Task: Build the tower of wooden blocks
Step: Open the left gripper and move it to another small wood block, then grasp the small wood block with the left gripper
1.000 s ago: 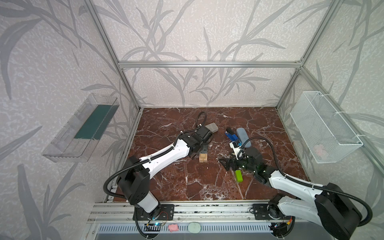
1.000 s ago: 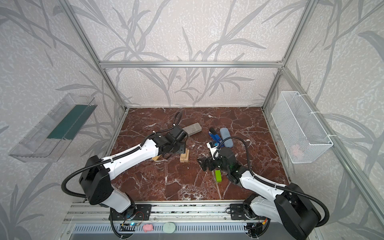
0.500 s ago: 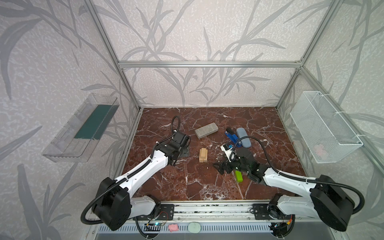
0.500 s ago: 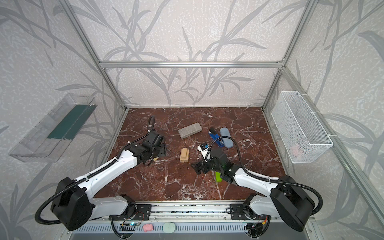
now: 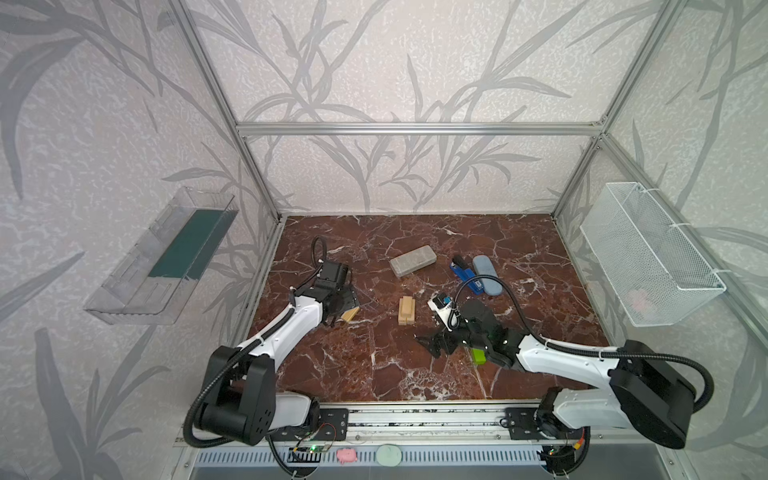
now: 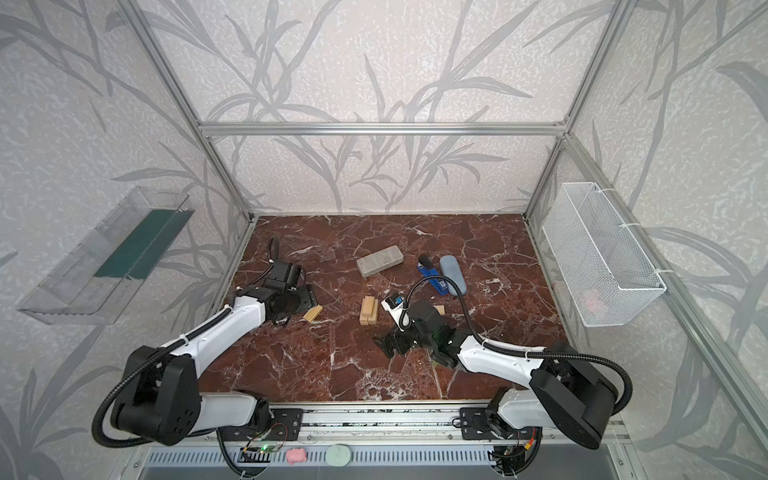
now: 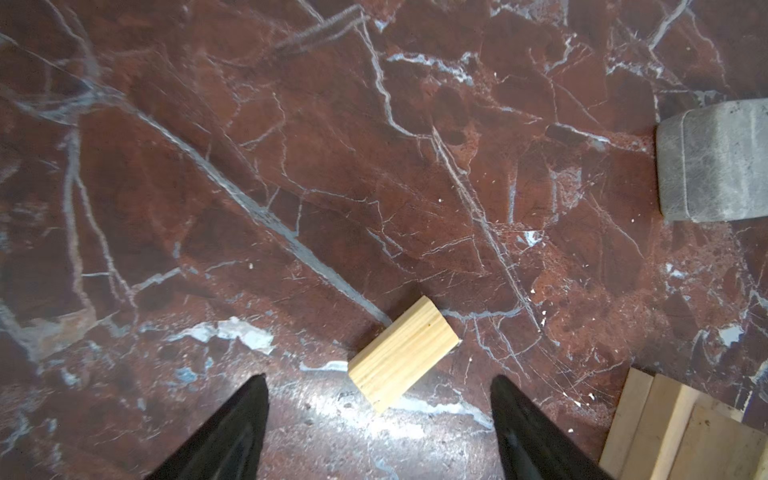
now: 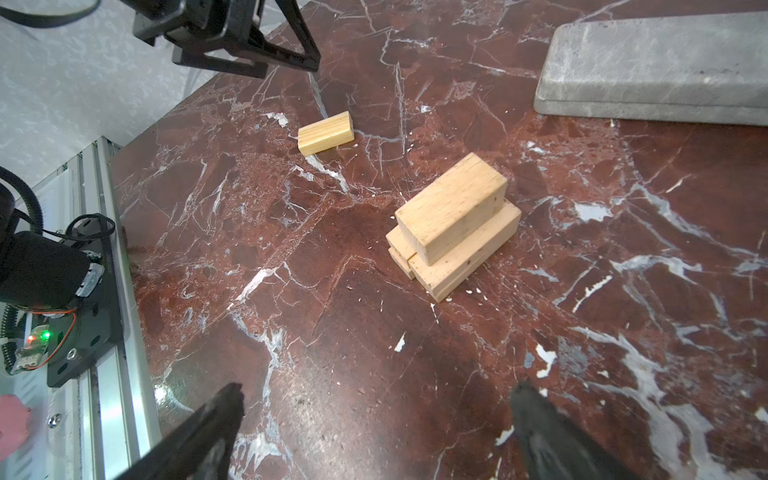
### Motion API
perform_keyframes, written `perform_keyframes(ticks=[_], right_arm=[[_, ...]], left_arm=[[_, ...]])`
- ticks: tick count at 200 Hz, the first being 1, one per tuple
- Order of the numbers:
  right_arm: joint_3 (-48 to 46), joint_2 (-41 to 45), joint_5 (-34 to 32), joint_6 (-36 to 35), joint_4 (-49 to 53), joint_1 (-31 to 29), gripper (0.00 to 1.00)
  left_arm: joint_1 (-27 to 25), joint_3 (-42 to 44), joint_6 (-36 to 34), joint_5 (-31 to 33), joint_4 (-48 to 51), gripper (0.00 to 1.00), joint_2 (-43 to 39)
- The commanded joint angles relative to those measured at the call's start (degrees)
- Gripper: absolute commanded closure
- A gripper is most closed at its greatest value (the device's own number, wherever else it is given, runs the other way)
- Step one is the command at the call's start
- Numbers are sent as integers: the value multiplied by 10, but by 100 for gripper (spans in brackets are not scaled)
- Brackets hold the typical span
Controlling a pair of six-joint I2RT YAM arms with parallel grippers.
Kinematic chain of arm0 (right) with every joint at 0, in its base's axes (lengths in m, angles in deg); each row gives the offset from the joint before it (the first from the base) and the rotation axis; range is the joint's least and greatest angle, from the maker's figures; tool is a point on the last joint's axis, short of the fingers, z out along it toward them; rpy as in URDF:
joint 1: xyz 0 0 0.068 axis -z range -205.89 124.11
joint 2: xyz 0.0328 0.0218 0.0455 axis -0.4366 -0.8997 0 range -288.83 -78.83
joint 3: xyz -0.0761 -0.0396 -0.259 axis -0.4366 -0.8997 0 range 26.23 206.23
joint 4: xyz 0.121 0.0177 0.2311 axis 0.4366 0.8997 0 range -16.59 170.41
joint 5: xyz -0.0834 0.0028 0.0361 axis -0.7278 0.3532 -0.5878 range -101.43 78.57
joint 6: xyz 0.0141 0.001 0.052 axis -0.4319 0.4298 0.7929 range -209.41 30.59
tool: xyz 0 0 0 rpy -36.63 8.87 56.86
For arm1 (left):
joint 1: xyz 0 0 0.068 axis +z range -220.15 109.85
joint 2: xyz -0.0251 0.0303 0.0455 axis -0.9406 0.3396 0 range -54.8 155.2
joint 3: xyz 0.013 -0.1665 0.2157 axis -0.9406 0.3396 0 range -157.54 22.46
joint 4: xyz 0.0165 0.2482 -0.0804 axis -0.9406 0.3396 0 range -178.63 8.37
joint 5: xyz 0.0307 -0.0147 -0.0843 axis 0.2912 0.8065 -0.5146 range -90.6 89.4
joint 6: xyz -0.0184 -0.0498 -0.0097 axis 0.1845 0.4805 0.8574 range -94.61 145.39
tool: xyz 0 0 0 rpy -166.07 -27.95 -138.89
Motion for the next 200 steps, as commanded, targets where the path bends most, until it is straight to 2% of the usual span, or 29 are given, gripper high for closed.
perform_keyframes(ticks=[1,55,117,161,200], right_arm=[[17,2,-4,-13,0,-6,1],[15,8,-12,-18,2,-6,1],[11,12,-24,-19,0,-6,1],[12,10,-27,-19,-1,-6,1],[11,8,-27,-17,-1,-6,1]], left_arm=[[7,-4,-21,-34,-26,18,30],[10,-28,-32,-71,-22,19,98],[5,-28,-31,-131,-27,23,115],[-19,-25,-26,-127,-11,26,109],[-45,-35,-21,-76,12,31,120]])
